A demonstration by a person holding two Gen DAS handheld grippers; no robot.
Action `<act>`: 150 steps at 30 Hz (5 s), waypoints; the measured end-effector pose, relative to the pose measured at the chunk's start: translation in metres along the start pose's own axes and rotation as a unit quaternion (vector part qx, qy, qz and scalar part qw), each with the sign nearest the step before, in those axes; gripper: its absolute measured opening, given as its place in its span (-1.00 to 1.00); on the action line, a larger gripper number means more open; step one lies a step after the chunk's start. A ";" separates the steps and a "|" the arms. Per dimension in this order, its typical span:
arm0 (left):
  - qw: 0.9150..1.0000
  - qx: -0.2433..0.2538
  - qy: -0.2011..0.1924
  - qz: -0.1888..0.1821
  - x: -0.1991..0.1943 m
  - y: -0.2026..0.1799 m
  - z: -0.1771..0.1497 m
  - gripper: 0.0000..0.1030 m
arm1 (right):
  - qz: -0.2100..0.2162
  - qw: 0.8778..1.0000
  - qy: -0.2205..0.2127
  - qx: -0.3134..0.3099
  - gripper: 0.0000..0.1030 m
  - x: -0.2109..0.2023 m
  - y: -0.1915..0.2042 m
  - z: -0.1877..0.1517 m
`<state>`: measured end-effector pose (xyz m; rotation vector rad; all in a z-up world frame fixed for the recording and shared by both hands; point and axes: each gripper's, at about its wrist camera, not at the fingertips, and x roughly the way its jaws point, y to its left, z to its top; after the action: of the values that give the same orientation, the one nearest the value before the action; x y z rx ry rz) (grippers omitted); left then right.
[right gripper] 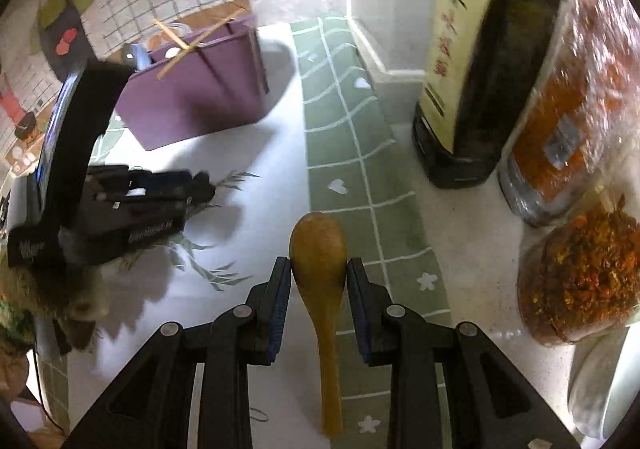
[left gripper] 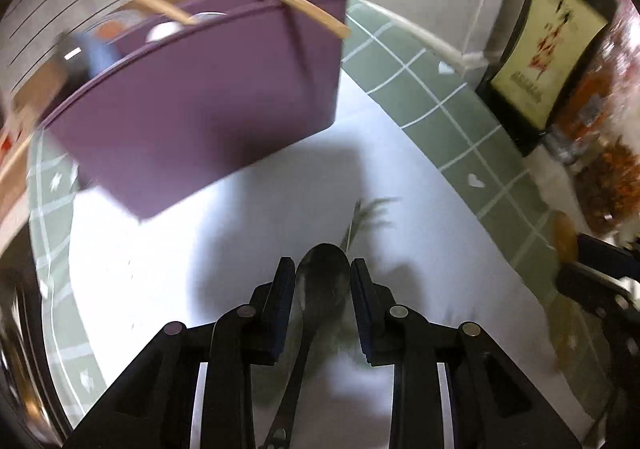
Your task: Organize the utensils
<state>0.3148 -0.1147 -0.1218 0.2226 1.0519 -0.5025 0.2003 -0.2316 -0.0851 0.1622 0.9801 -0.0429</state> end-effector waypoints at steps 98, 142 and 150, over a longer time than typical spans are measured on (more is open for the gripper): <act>0.948 -0.169 -0.213 0.166 -0.247 -0.010 -0.161 0.99 | -0.006 0.982 -0.180 -0.047 0.94 -0.137 0.059 -0.076; 0.947 -0.187 -0.204 0.163 -0.255 -0.004 -0.176 1.00 | -0.005 0.981 -0.182 -0.061 0.94 -0.144 0.069 -0.082; 0.950 -0.177 -0.198 0.161 -0.250 -0.007 -0.171 1.00 | -0.002 0.981 -0.188 -0.053 0.94 -0.145 0.065 -0.080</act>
<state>0.0804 0.0209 0.0132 -0.0294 0.6765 -0.0499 0.0613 -0.1605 -0.0009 0.0503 0.6030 -0.0228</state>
